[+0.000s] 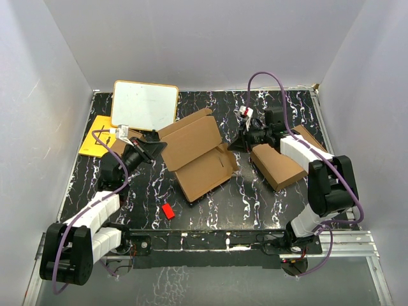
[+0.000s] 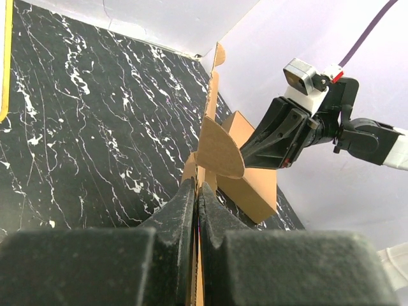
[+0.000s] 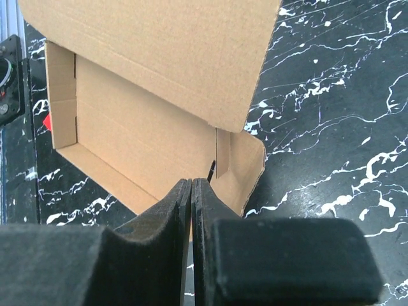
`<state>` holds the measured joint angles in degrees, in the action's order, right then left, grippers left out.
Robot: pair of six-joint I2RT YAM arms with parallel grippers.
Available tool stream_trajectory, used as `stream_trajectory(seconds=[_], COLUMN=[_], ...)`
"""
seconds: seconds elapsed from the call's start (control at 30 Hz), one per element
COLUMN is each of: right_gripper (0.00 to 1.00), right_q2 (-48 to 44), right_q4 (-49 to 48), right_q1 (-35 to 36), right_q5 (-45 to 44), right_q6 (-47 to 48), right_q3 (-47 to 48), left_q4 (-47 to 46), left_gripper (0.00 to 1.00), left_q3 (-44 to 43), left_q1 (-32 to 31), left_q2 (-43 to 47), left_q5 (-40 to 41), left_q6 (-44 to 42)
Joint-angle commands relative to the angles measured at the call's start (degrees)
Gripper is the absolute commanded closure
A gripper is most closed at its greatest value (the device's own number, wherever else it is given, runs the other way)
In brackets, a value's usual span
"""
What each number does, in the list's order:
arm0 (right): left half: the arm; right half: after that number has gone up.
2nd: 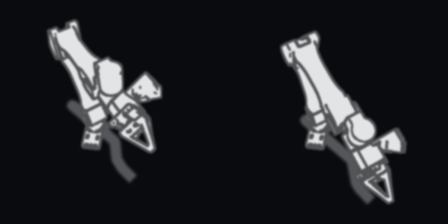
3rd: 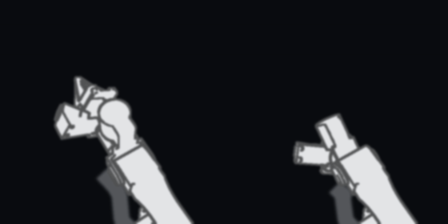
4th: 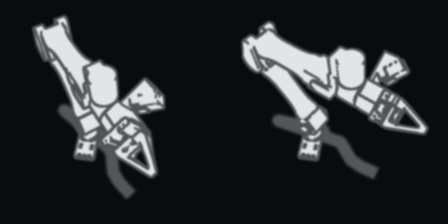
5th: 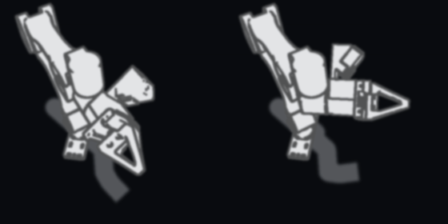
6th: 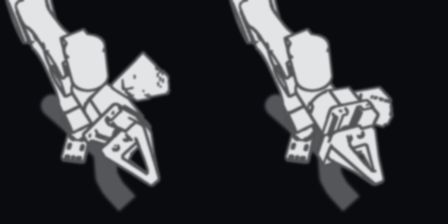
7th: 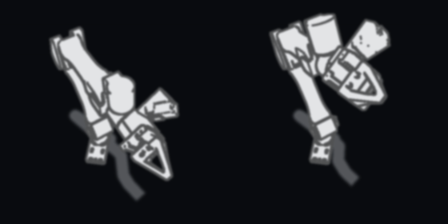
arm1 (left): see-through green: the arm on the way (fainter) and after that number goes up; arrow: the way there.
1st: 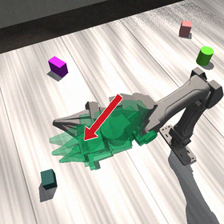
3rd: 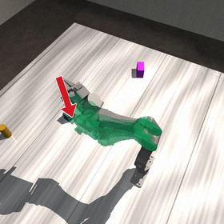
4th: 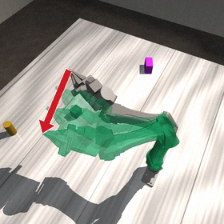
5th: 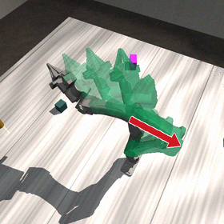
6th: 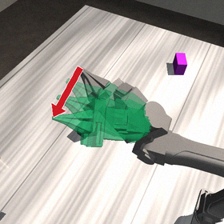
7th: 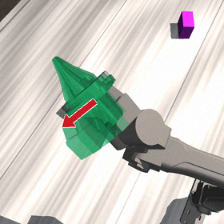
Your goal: Fold the paper box
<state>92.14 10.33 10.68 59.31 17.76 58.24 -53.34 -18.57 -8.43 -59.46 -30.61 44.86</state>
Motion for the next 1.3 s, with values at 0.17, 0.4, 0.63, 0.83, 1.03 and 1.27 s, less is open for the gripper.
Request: stream_trajectory(seconds=[0.17, 0.4, 0.63, 0.83, 1.03, 1.27], right_gripper=[0.9, 0.92, 0.92, 0.92, 0.92, 0.92], right_q2=[0.62, 2.79, 4.14, 4.61, 5.12, 7.16], right_q4=[-9.74, -8.27, -7.01, -6.44, -6.74, -6.67], right_q1=[1.49, 4.53, 6.0, 6.84, 7.4, 8.09], right_q5=[-7.97, -14.73, -16.66, -14.79, -12.78, -12.1], right_q6=[-5.62, -3.97, -2.74, -2.16, -2.81, -3.3], right_q3=[-1.22, -0.25, -0.19, 0.04, 0.46, 2.17], left_q4=[-0.69, -0.53, -1.36, -2.05, -3.21, -4.78], left_gripper=[1.0, 1.0, 1.0, 1.0, 1.0, 1.0], left_q3=[-2.82, -2.62, -2.23, -1.52, -1.02, -0.75], left_q1=[-0.28, -0.36, -0.36, -0.45, -0.6, -1.23], left_q2=[-1.1, -1.73, -2.49, -2.9, -4.37, -6.94], left_q5=[-0.31, -0.53, -0.48, -0.24, -0.88, -1.85], left_q6=[4.27, 4.27, 4.92, 4.88, 4.97, 5.08])
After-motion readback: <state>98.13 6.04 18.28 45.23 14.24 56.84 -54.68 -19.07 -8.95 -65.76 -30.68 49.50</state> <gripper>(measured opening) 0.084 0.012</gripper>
